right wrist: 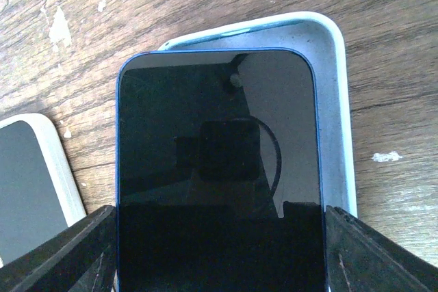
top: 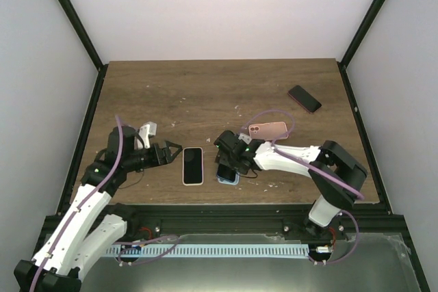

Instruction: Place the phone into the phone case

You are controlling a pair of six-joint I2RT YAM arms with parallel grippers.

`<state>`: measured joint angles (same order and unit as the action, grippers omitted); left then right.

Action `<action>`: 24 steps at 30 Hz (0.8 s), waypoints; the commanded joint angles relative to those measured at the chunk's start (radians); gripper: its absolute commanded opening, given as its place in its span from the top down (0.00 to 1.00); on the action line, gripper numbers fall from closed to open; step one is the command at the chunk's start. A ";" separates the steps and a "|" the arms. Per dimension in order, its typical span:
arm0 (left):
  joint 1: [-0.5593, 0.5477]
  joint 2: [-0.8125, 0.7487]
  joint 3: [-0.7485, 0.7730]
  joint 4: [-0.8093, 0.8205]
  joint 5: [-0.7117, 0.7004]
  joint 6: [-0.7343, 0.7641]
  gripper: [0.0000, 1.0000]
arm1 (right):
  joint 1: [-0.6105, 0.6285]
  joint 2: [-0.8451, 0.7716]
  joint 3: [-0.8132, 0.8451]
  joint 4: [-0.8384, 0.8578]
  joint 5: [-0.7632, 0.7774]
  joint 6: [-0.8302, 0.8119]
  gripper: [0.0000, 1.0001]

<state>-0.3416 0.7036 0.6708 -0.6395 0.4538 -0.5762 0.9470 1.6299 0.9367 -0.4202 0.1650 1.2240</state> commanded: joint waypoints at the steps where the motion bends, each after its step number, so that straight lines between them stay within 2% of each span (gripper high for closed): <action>1: -0.007 -0.014 -0.004 0.001 0.011 -0.003 0.16 | 0.012 0.008 0.009 -0.010 0.050 0.034 0.48; 19: -0.011 0.005 0.000 -0.014 -0.006 -0.021 0.16 | 0.031 0.032 0.015 -0.019 0.104 -0.027 0.46; 24: -0.014 -0.001 0.001 -0.014 -0.005 -0.023 0.17 | 0.031 0.057 0.034 -0.024 0.120 -0.048 0.41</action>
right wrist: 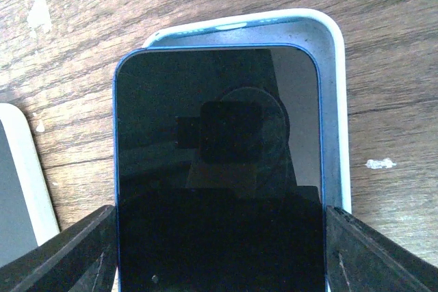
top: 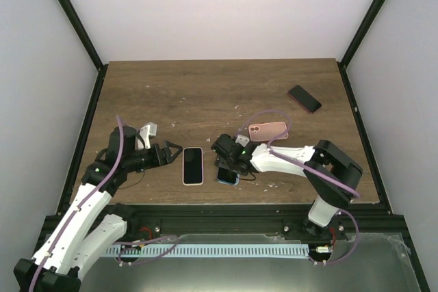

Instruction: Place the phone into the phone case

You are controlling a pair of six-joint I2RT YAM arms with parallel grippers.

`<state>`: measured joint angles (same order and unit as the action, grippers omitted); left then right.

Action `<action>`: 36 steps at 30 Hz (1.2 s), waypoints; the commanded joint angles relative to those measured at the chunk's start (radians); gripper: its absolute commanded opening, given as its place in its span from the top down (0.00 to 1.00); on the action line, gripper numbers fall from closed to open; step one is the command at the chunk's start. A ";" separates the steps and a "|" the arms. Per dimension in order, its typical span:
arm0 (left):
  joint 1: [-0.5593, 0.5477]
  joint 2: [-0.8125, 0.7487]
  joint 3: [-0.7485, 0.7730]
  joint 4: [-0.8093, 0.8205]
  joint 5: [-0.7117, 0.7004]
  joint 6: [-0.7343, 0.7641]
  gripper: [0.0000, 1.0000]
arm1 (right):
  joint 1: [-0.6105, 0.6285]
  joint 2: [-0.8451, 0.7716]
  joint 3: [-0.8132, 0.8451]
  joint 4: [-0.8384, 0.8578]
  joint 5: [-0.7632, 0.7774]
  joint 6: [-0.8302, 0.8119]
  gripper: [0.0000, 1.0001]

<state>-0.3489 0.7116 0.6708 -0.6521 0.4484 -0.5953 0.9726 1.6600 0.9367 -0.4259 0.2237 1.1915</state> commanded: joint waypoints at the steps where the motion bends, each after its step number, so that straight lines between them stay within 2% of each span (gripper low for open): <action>1: -0.007 -0.010 0.001 -0.003 -0.002 -0.004 0.17 | 0.006 0.031 0.033 -0.020 0.064 -0.018 0.40; 5: -0.007 -0.006 -0.008 0.000 -0.001 -0.005 0.17 | 0.006 0.036 0.031 -0.012 0.071 -0.031 0.38; 15: -0.012 0.025 -0.019 0.032 0.003 -0.013 0.19 | 0.006 -0.018 0.046 -0.019 0.087 -0.141 0.17; 19: -0.015 0.054 -0.029 0.052 0.018 -0.019 0.20 | 0.005 -0.048 0.037 -0.015 0.073 -0.185 0.14; 27: -0.032 0.119 -0.031 0.117 0.040 -0.053 0.24 | 0.003 -0.076 -0.001 -0.006 0.061 -0.258 0.18; 30: -0.040 0.150 -0.046 0.151 0.052 -0.075 0.28 | -0.013 -0.131 -0.054 0.029 0.037 -0.279 0.19; 32: -0.061 0.174 -0.060 0.183 0.047 -0.093 0.31 | -0.028 -0.176 -0.104 0.064 0.013 -0.302 0.23; 36: -0.147 0.238 -0.074 0.247 0.010 -0.141 0.35 | -0.070 -0.252 -0.177 0.104 -0.040 -0.312 0.37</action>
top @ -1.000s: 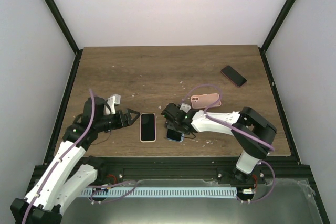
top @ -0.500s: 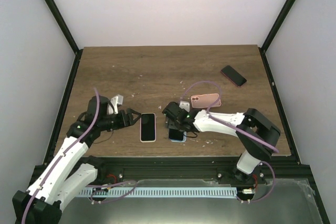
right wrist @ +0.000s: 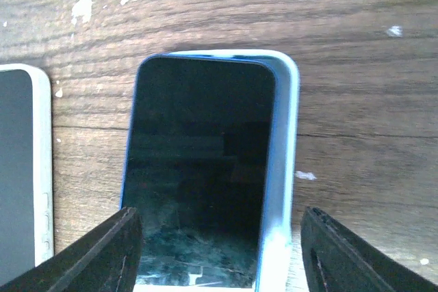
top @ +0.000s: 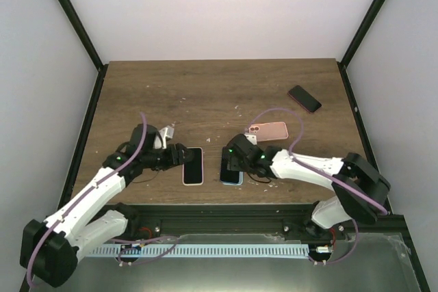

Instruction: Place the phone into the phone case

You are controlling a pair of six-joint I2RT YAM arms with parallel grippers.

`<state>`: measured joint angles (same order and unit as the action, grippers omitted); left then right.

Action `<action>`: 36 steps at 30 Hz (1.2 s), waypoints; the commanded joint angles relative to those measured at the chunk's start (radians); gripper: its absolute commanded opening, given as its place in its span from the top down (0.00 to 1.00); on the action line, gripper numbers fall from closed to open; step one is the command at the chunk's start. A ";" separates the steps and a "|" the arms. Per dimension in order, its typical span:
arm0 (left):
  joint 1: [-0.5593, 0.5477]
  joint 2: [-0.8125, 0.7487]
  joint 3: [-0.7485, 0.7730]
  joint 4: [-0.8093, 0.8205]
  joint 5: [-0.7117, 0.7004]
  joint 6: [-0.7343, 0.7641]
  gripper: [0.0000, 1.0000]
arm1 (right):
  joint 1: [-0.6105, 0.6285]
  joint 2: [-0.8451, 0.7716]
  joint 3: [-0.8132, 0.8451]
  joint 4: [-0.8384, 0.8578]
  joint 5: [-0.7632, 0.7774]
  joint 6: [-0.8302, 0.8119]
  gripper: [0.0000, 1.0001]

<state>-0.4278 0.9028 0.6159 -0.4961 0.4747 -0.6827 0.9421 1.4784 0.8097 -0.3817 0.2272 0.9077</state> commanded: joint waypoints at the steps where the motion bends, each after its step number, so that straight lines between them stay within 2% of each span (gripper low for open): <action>1: -0.086 0.068 -0.019 0.109 -0.021 -0.065 0.37 | -0.052 -0.084 -0.069 0.072 -0.061 -0.030 0.39; 8: -0.197 0.230 0.005 0.227 -0.030 -0.115 0.44 | -0.113 -0.134 -0.158 0.134 -0.149 -0.041 0.54; 14: -0.301 0.373 0.012 0.326 -0.045 -0.163 0.48 | -0.131 -0.135 -0.204 0.159 -0.161 -0.052 0.69; 19: -0.332 0.471 0.023 0.382 -0.038 -0.178 0.54 | -0.138 -0.119 -0.241 0.233 -0.241 -0.043 0.71; 25: -0.336 0.565 0.029 0.440 -0.014 -0.189 0.65 | -0.138 -0.104 -0.250 0.241 -0.246 -0.034 0.78; 30: -0.341 0.623 0.034 0.477 0.019 -0.194 0.67 | -0.138 -0.100 -0.260 0.251 -0.260 -0.018 0.80; 36: -0.343 0.653 0.043 0.480 0.016 -0.190 0.69 | -0.138 -0.107 -0.268 0.210 -0.222 -0.001 0.79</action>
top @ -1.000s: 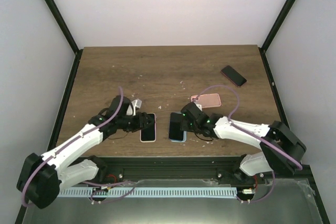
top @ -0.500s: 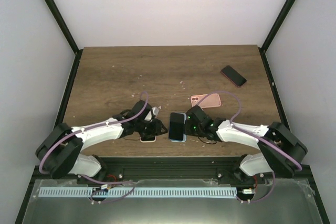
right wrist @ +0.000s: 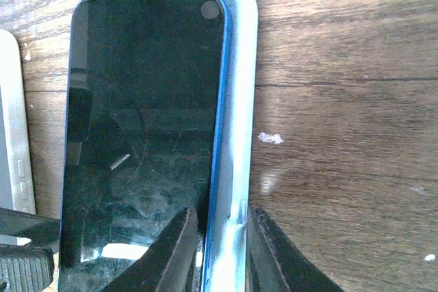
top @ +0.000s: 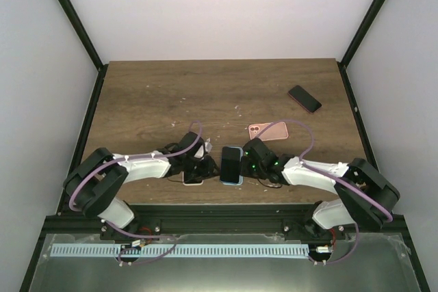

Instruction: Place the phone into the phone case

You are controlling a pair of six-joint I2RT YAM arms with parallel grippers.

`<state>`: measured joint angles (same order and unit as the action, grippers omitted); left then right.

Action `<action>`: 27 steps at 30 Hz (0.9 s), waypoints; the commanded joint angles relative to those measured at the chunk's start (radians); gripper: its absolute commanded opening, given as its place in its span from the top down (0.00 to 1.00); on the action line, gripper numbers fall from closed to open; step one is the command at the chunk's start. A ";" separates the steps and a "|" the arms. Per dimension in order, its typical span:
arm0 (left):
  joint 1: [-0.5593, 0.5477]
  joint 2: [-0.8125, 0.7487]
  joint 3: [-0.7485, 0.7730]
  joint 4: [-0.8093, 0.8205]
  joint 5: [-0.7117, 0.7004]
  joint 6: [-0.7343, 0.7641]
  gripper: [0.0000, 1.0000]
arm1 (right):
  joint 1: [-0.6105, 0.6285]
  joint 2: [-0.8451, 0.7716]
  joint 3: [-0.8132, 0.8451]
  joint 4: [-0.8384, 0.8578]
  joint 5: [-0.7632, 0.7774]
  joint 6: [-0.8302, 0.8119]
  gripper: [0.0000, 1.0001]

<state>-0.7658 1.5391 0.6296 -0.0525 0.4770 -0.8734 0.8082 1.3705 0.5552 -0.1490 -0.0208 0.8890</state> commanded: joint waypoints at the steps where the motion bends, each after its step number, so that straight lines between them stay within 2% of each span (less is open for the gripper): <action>1: -0.005 0.024 0.032 0.039 0.016 -0.001 0.70 | -0.004 0.000 -0.015 -0.025 0.027 0.019 0.78; 7: -0.009 0.044 0.041 0.054 0.028 -0.015 0.76 | -0.004 -0.002 -0.028 -0.006 0.001 0.025 0.76; 10: -0.012 0.051 0.051 0.055 0.025 -0.015 0.79 | -0.004 0.001 -0.042 0.027 -0.022 0.024 0.79; 17: -0.013 0.096 0.080 0.057 0.018 -0.007 0.90 | -0.004 0.001 -0.084 0.119 -0.086 0.045 0.80; 27: -0.037 0.141 0.138 0.072 0.027 -0.018 0.95 | -0.005 -0.004 -0.110 0.164 -0.104 0.082 0.81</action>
<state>-0.7776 1.6512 0.7185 -0.0399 0.5186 -0.8871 0.7979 1.3647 0.4683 -0.0055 -0.0772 0.9447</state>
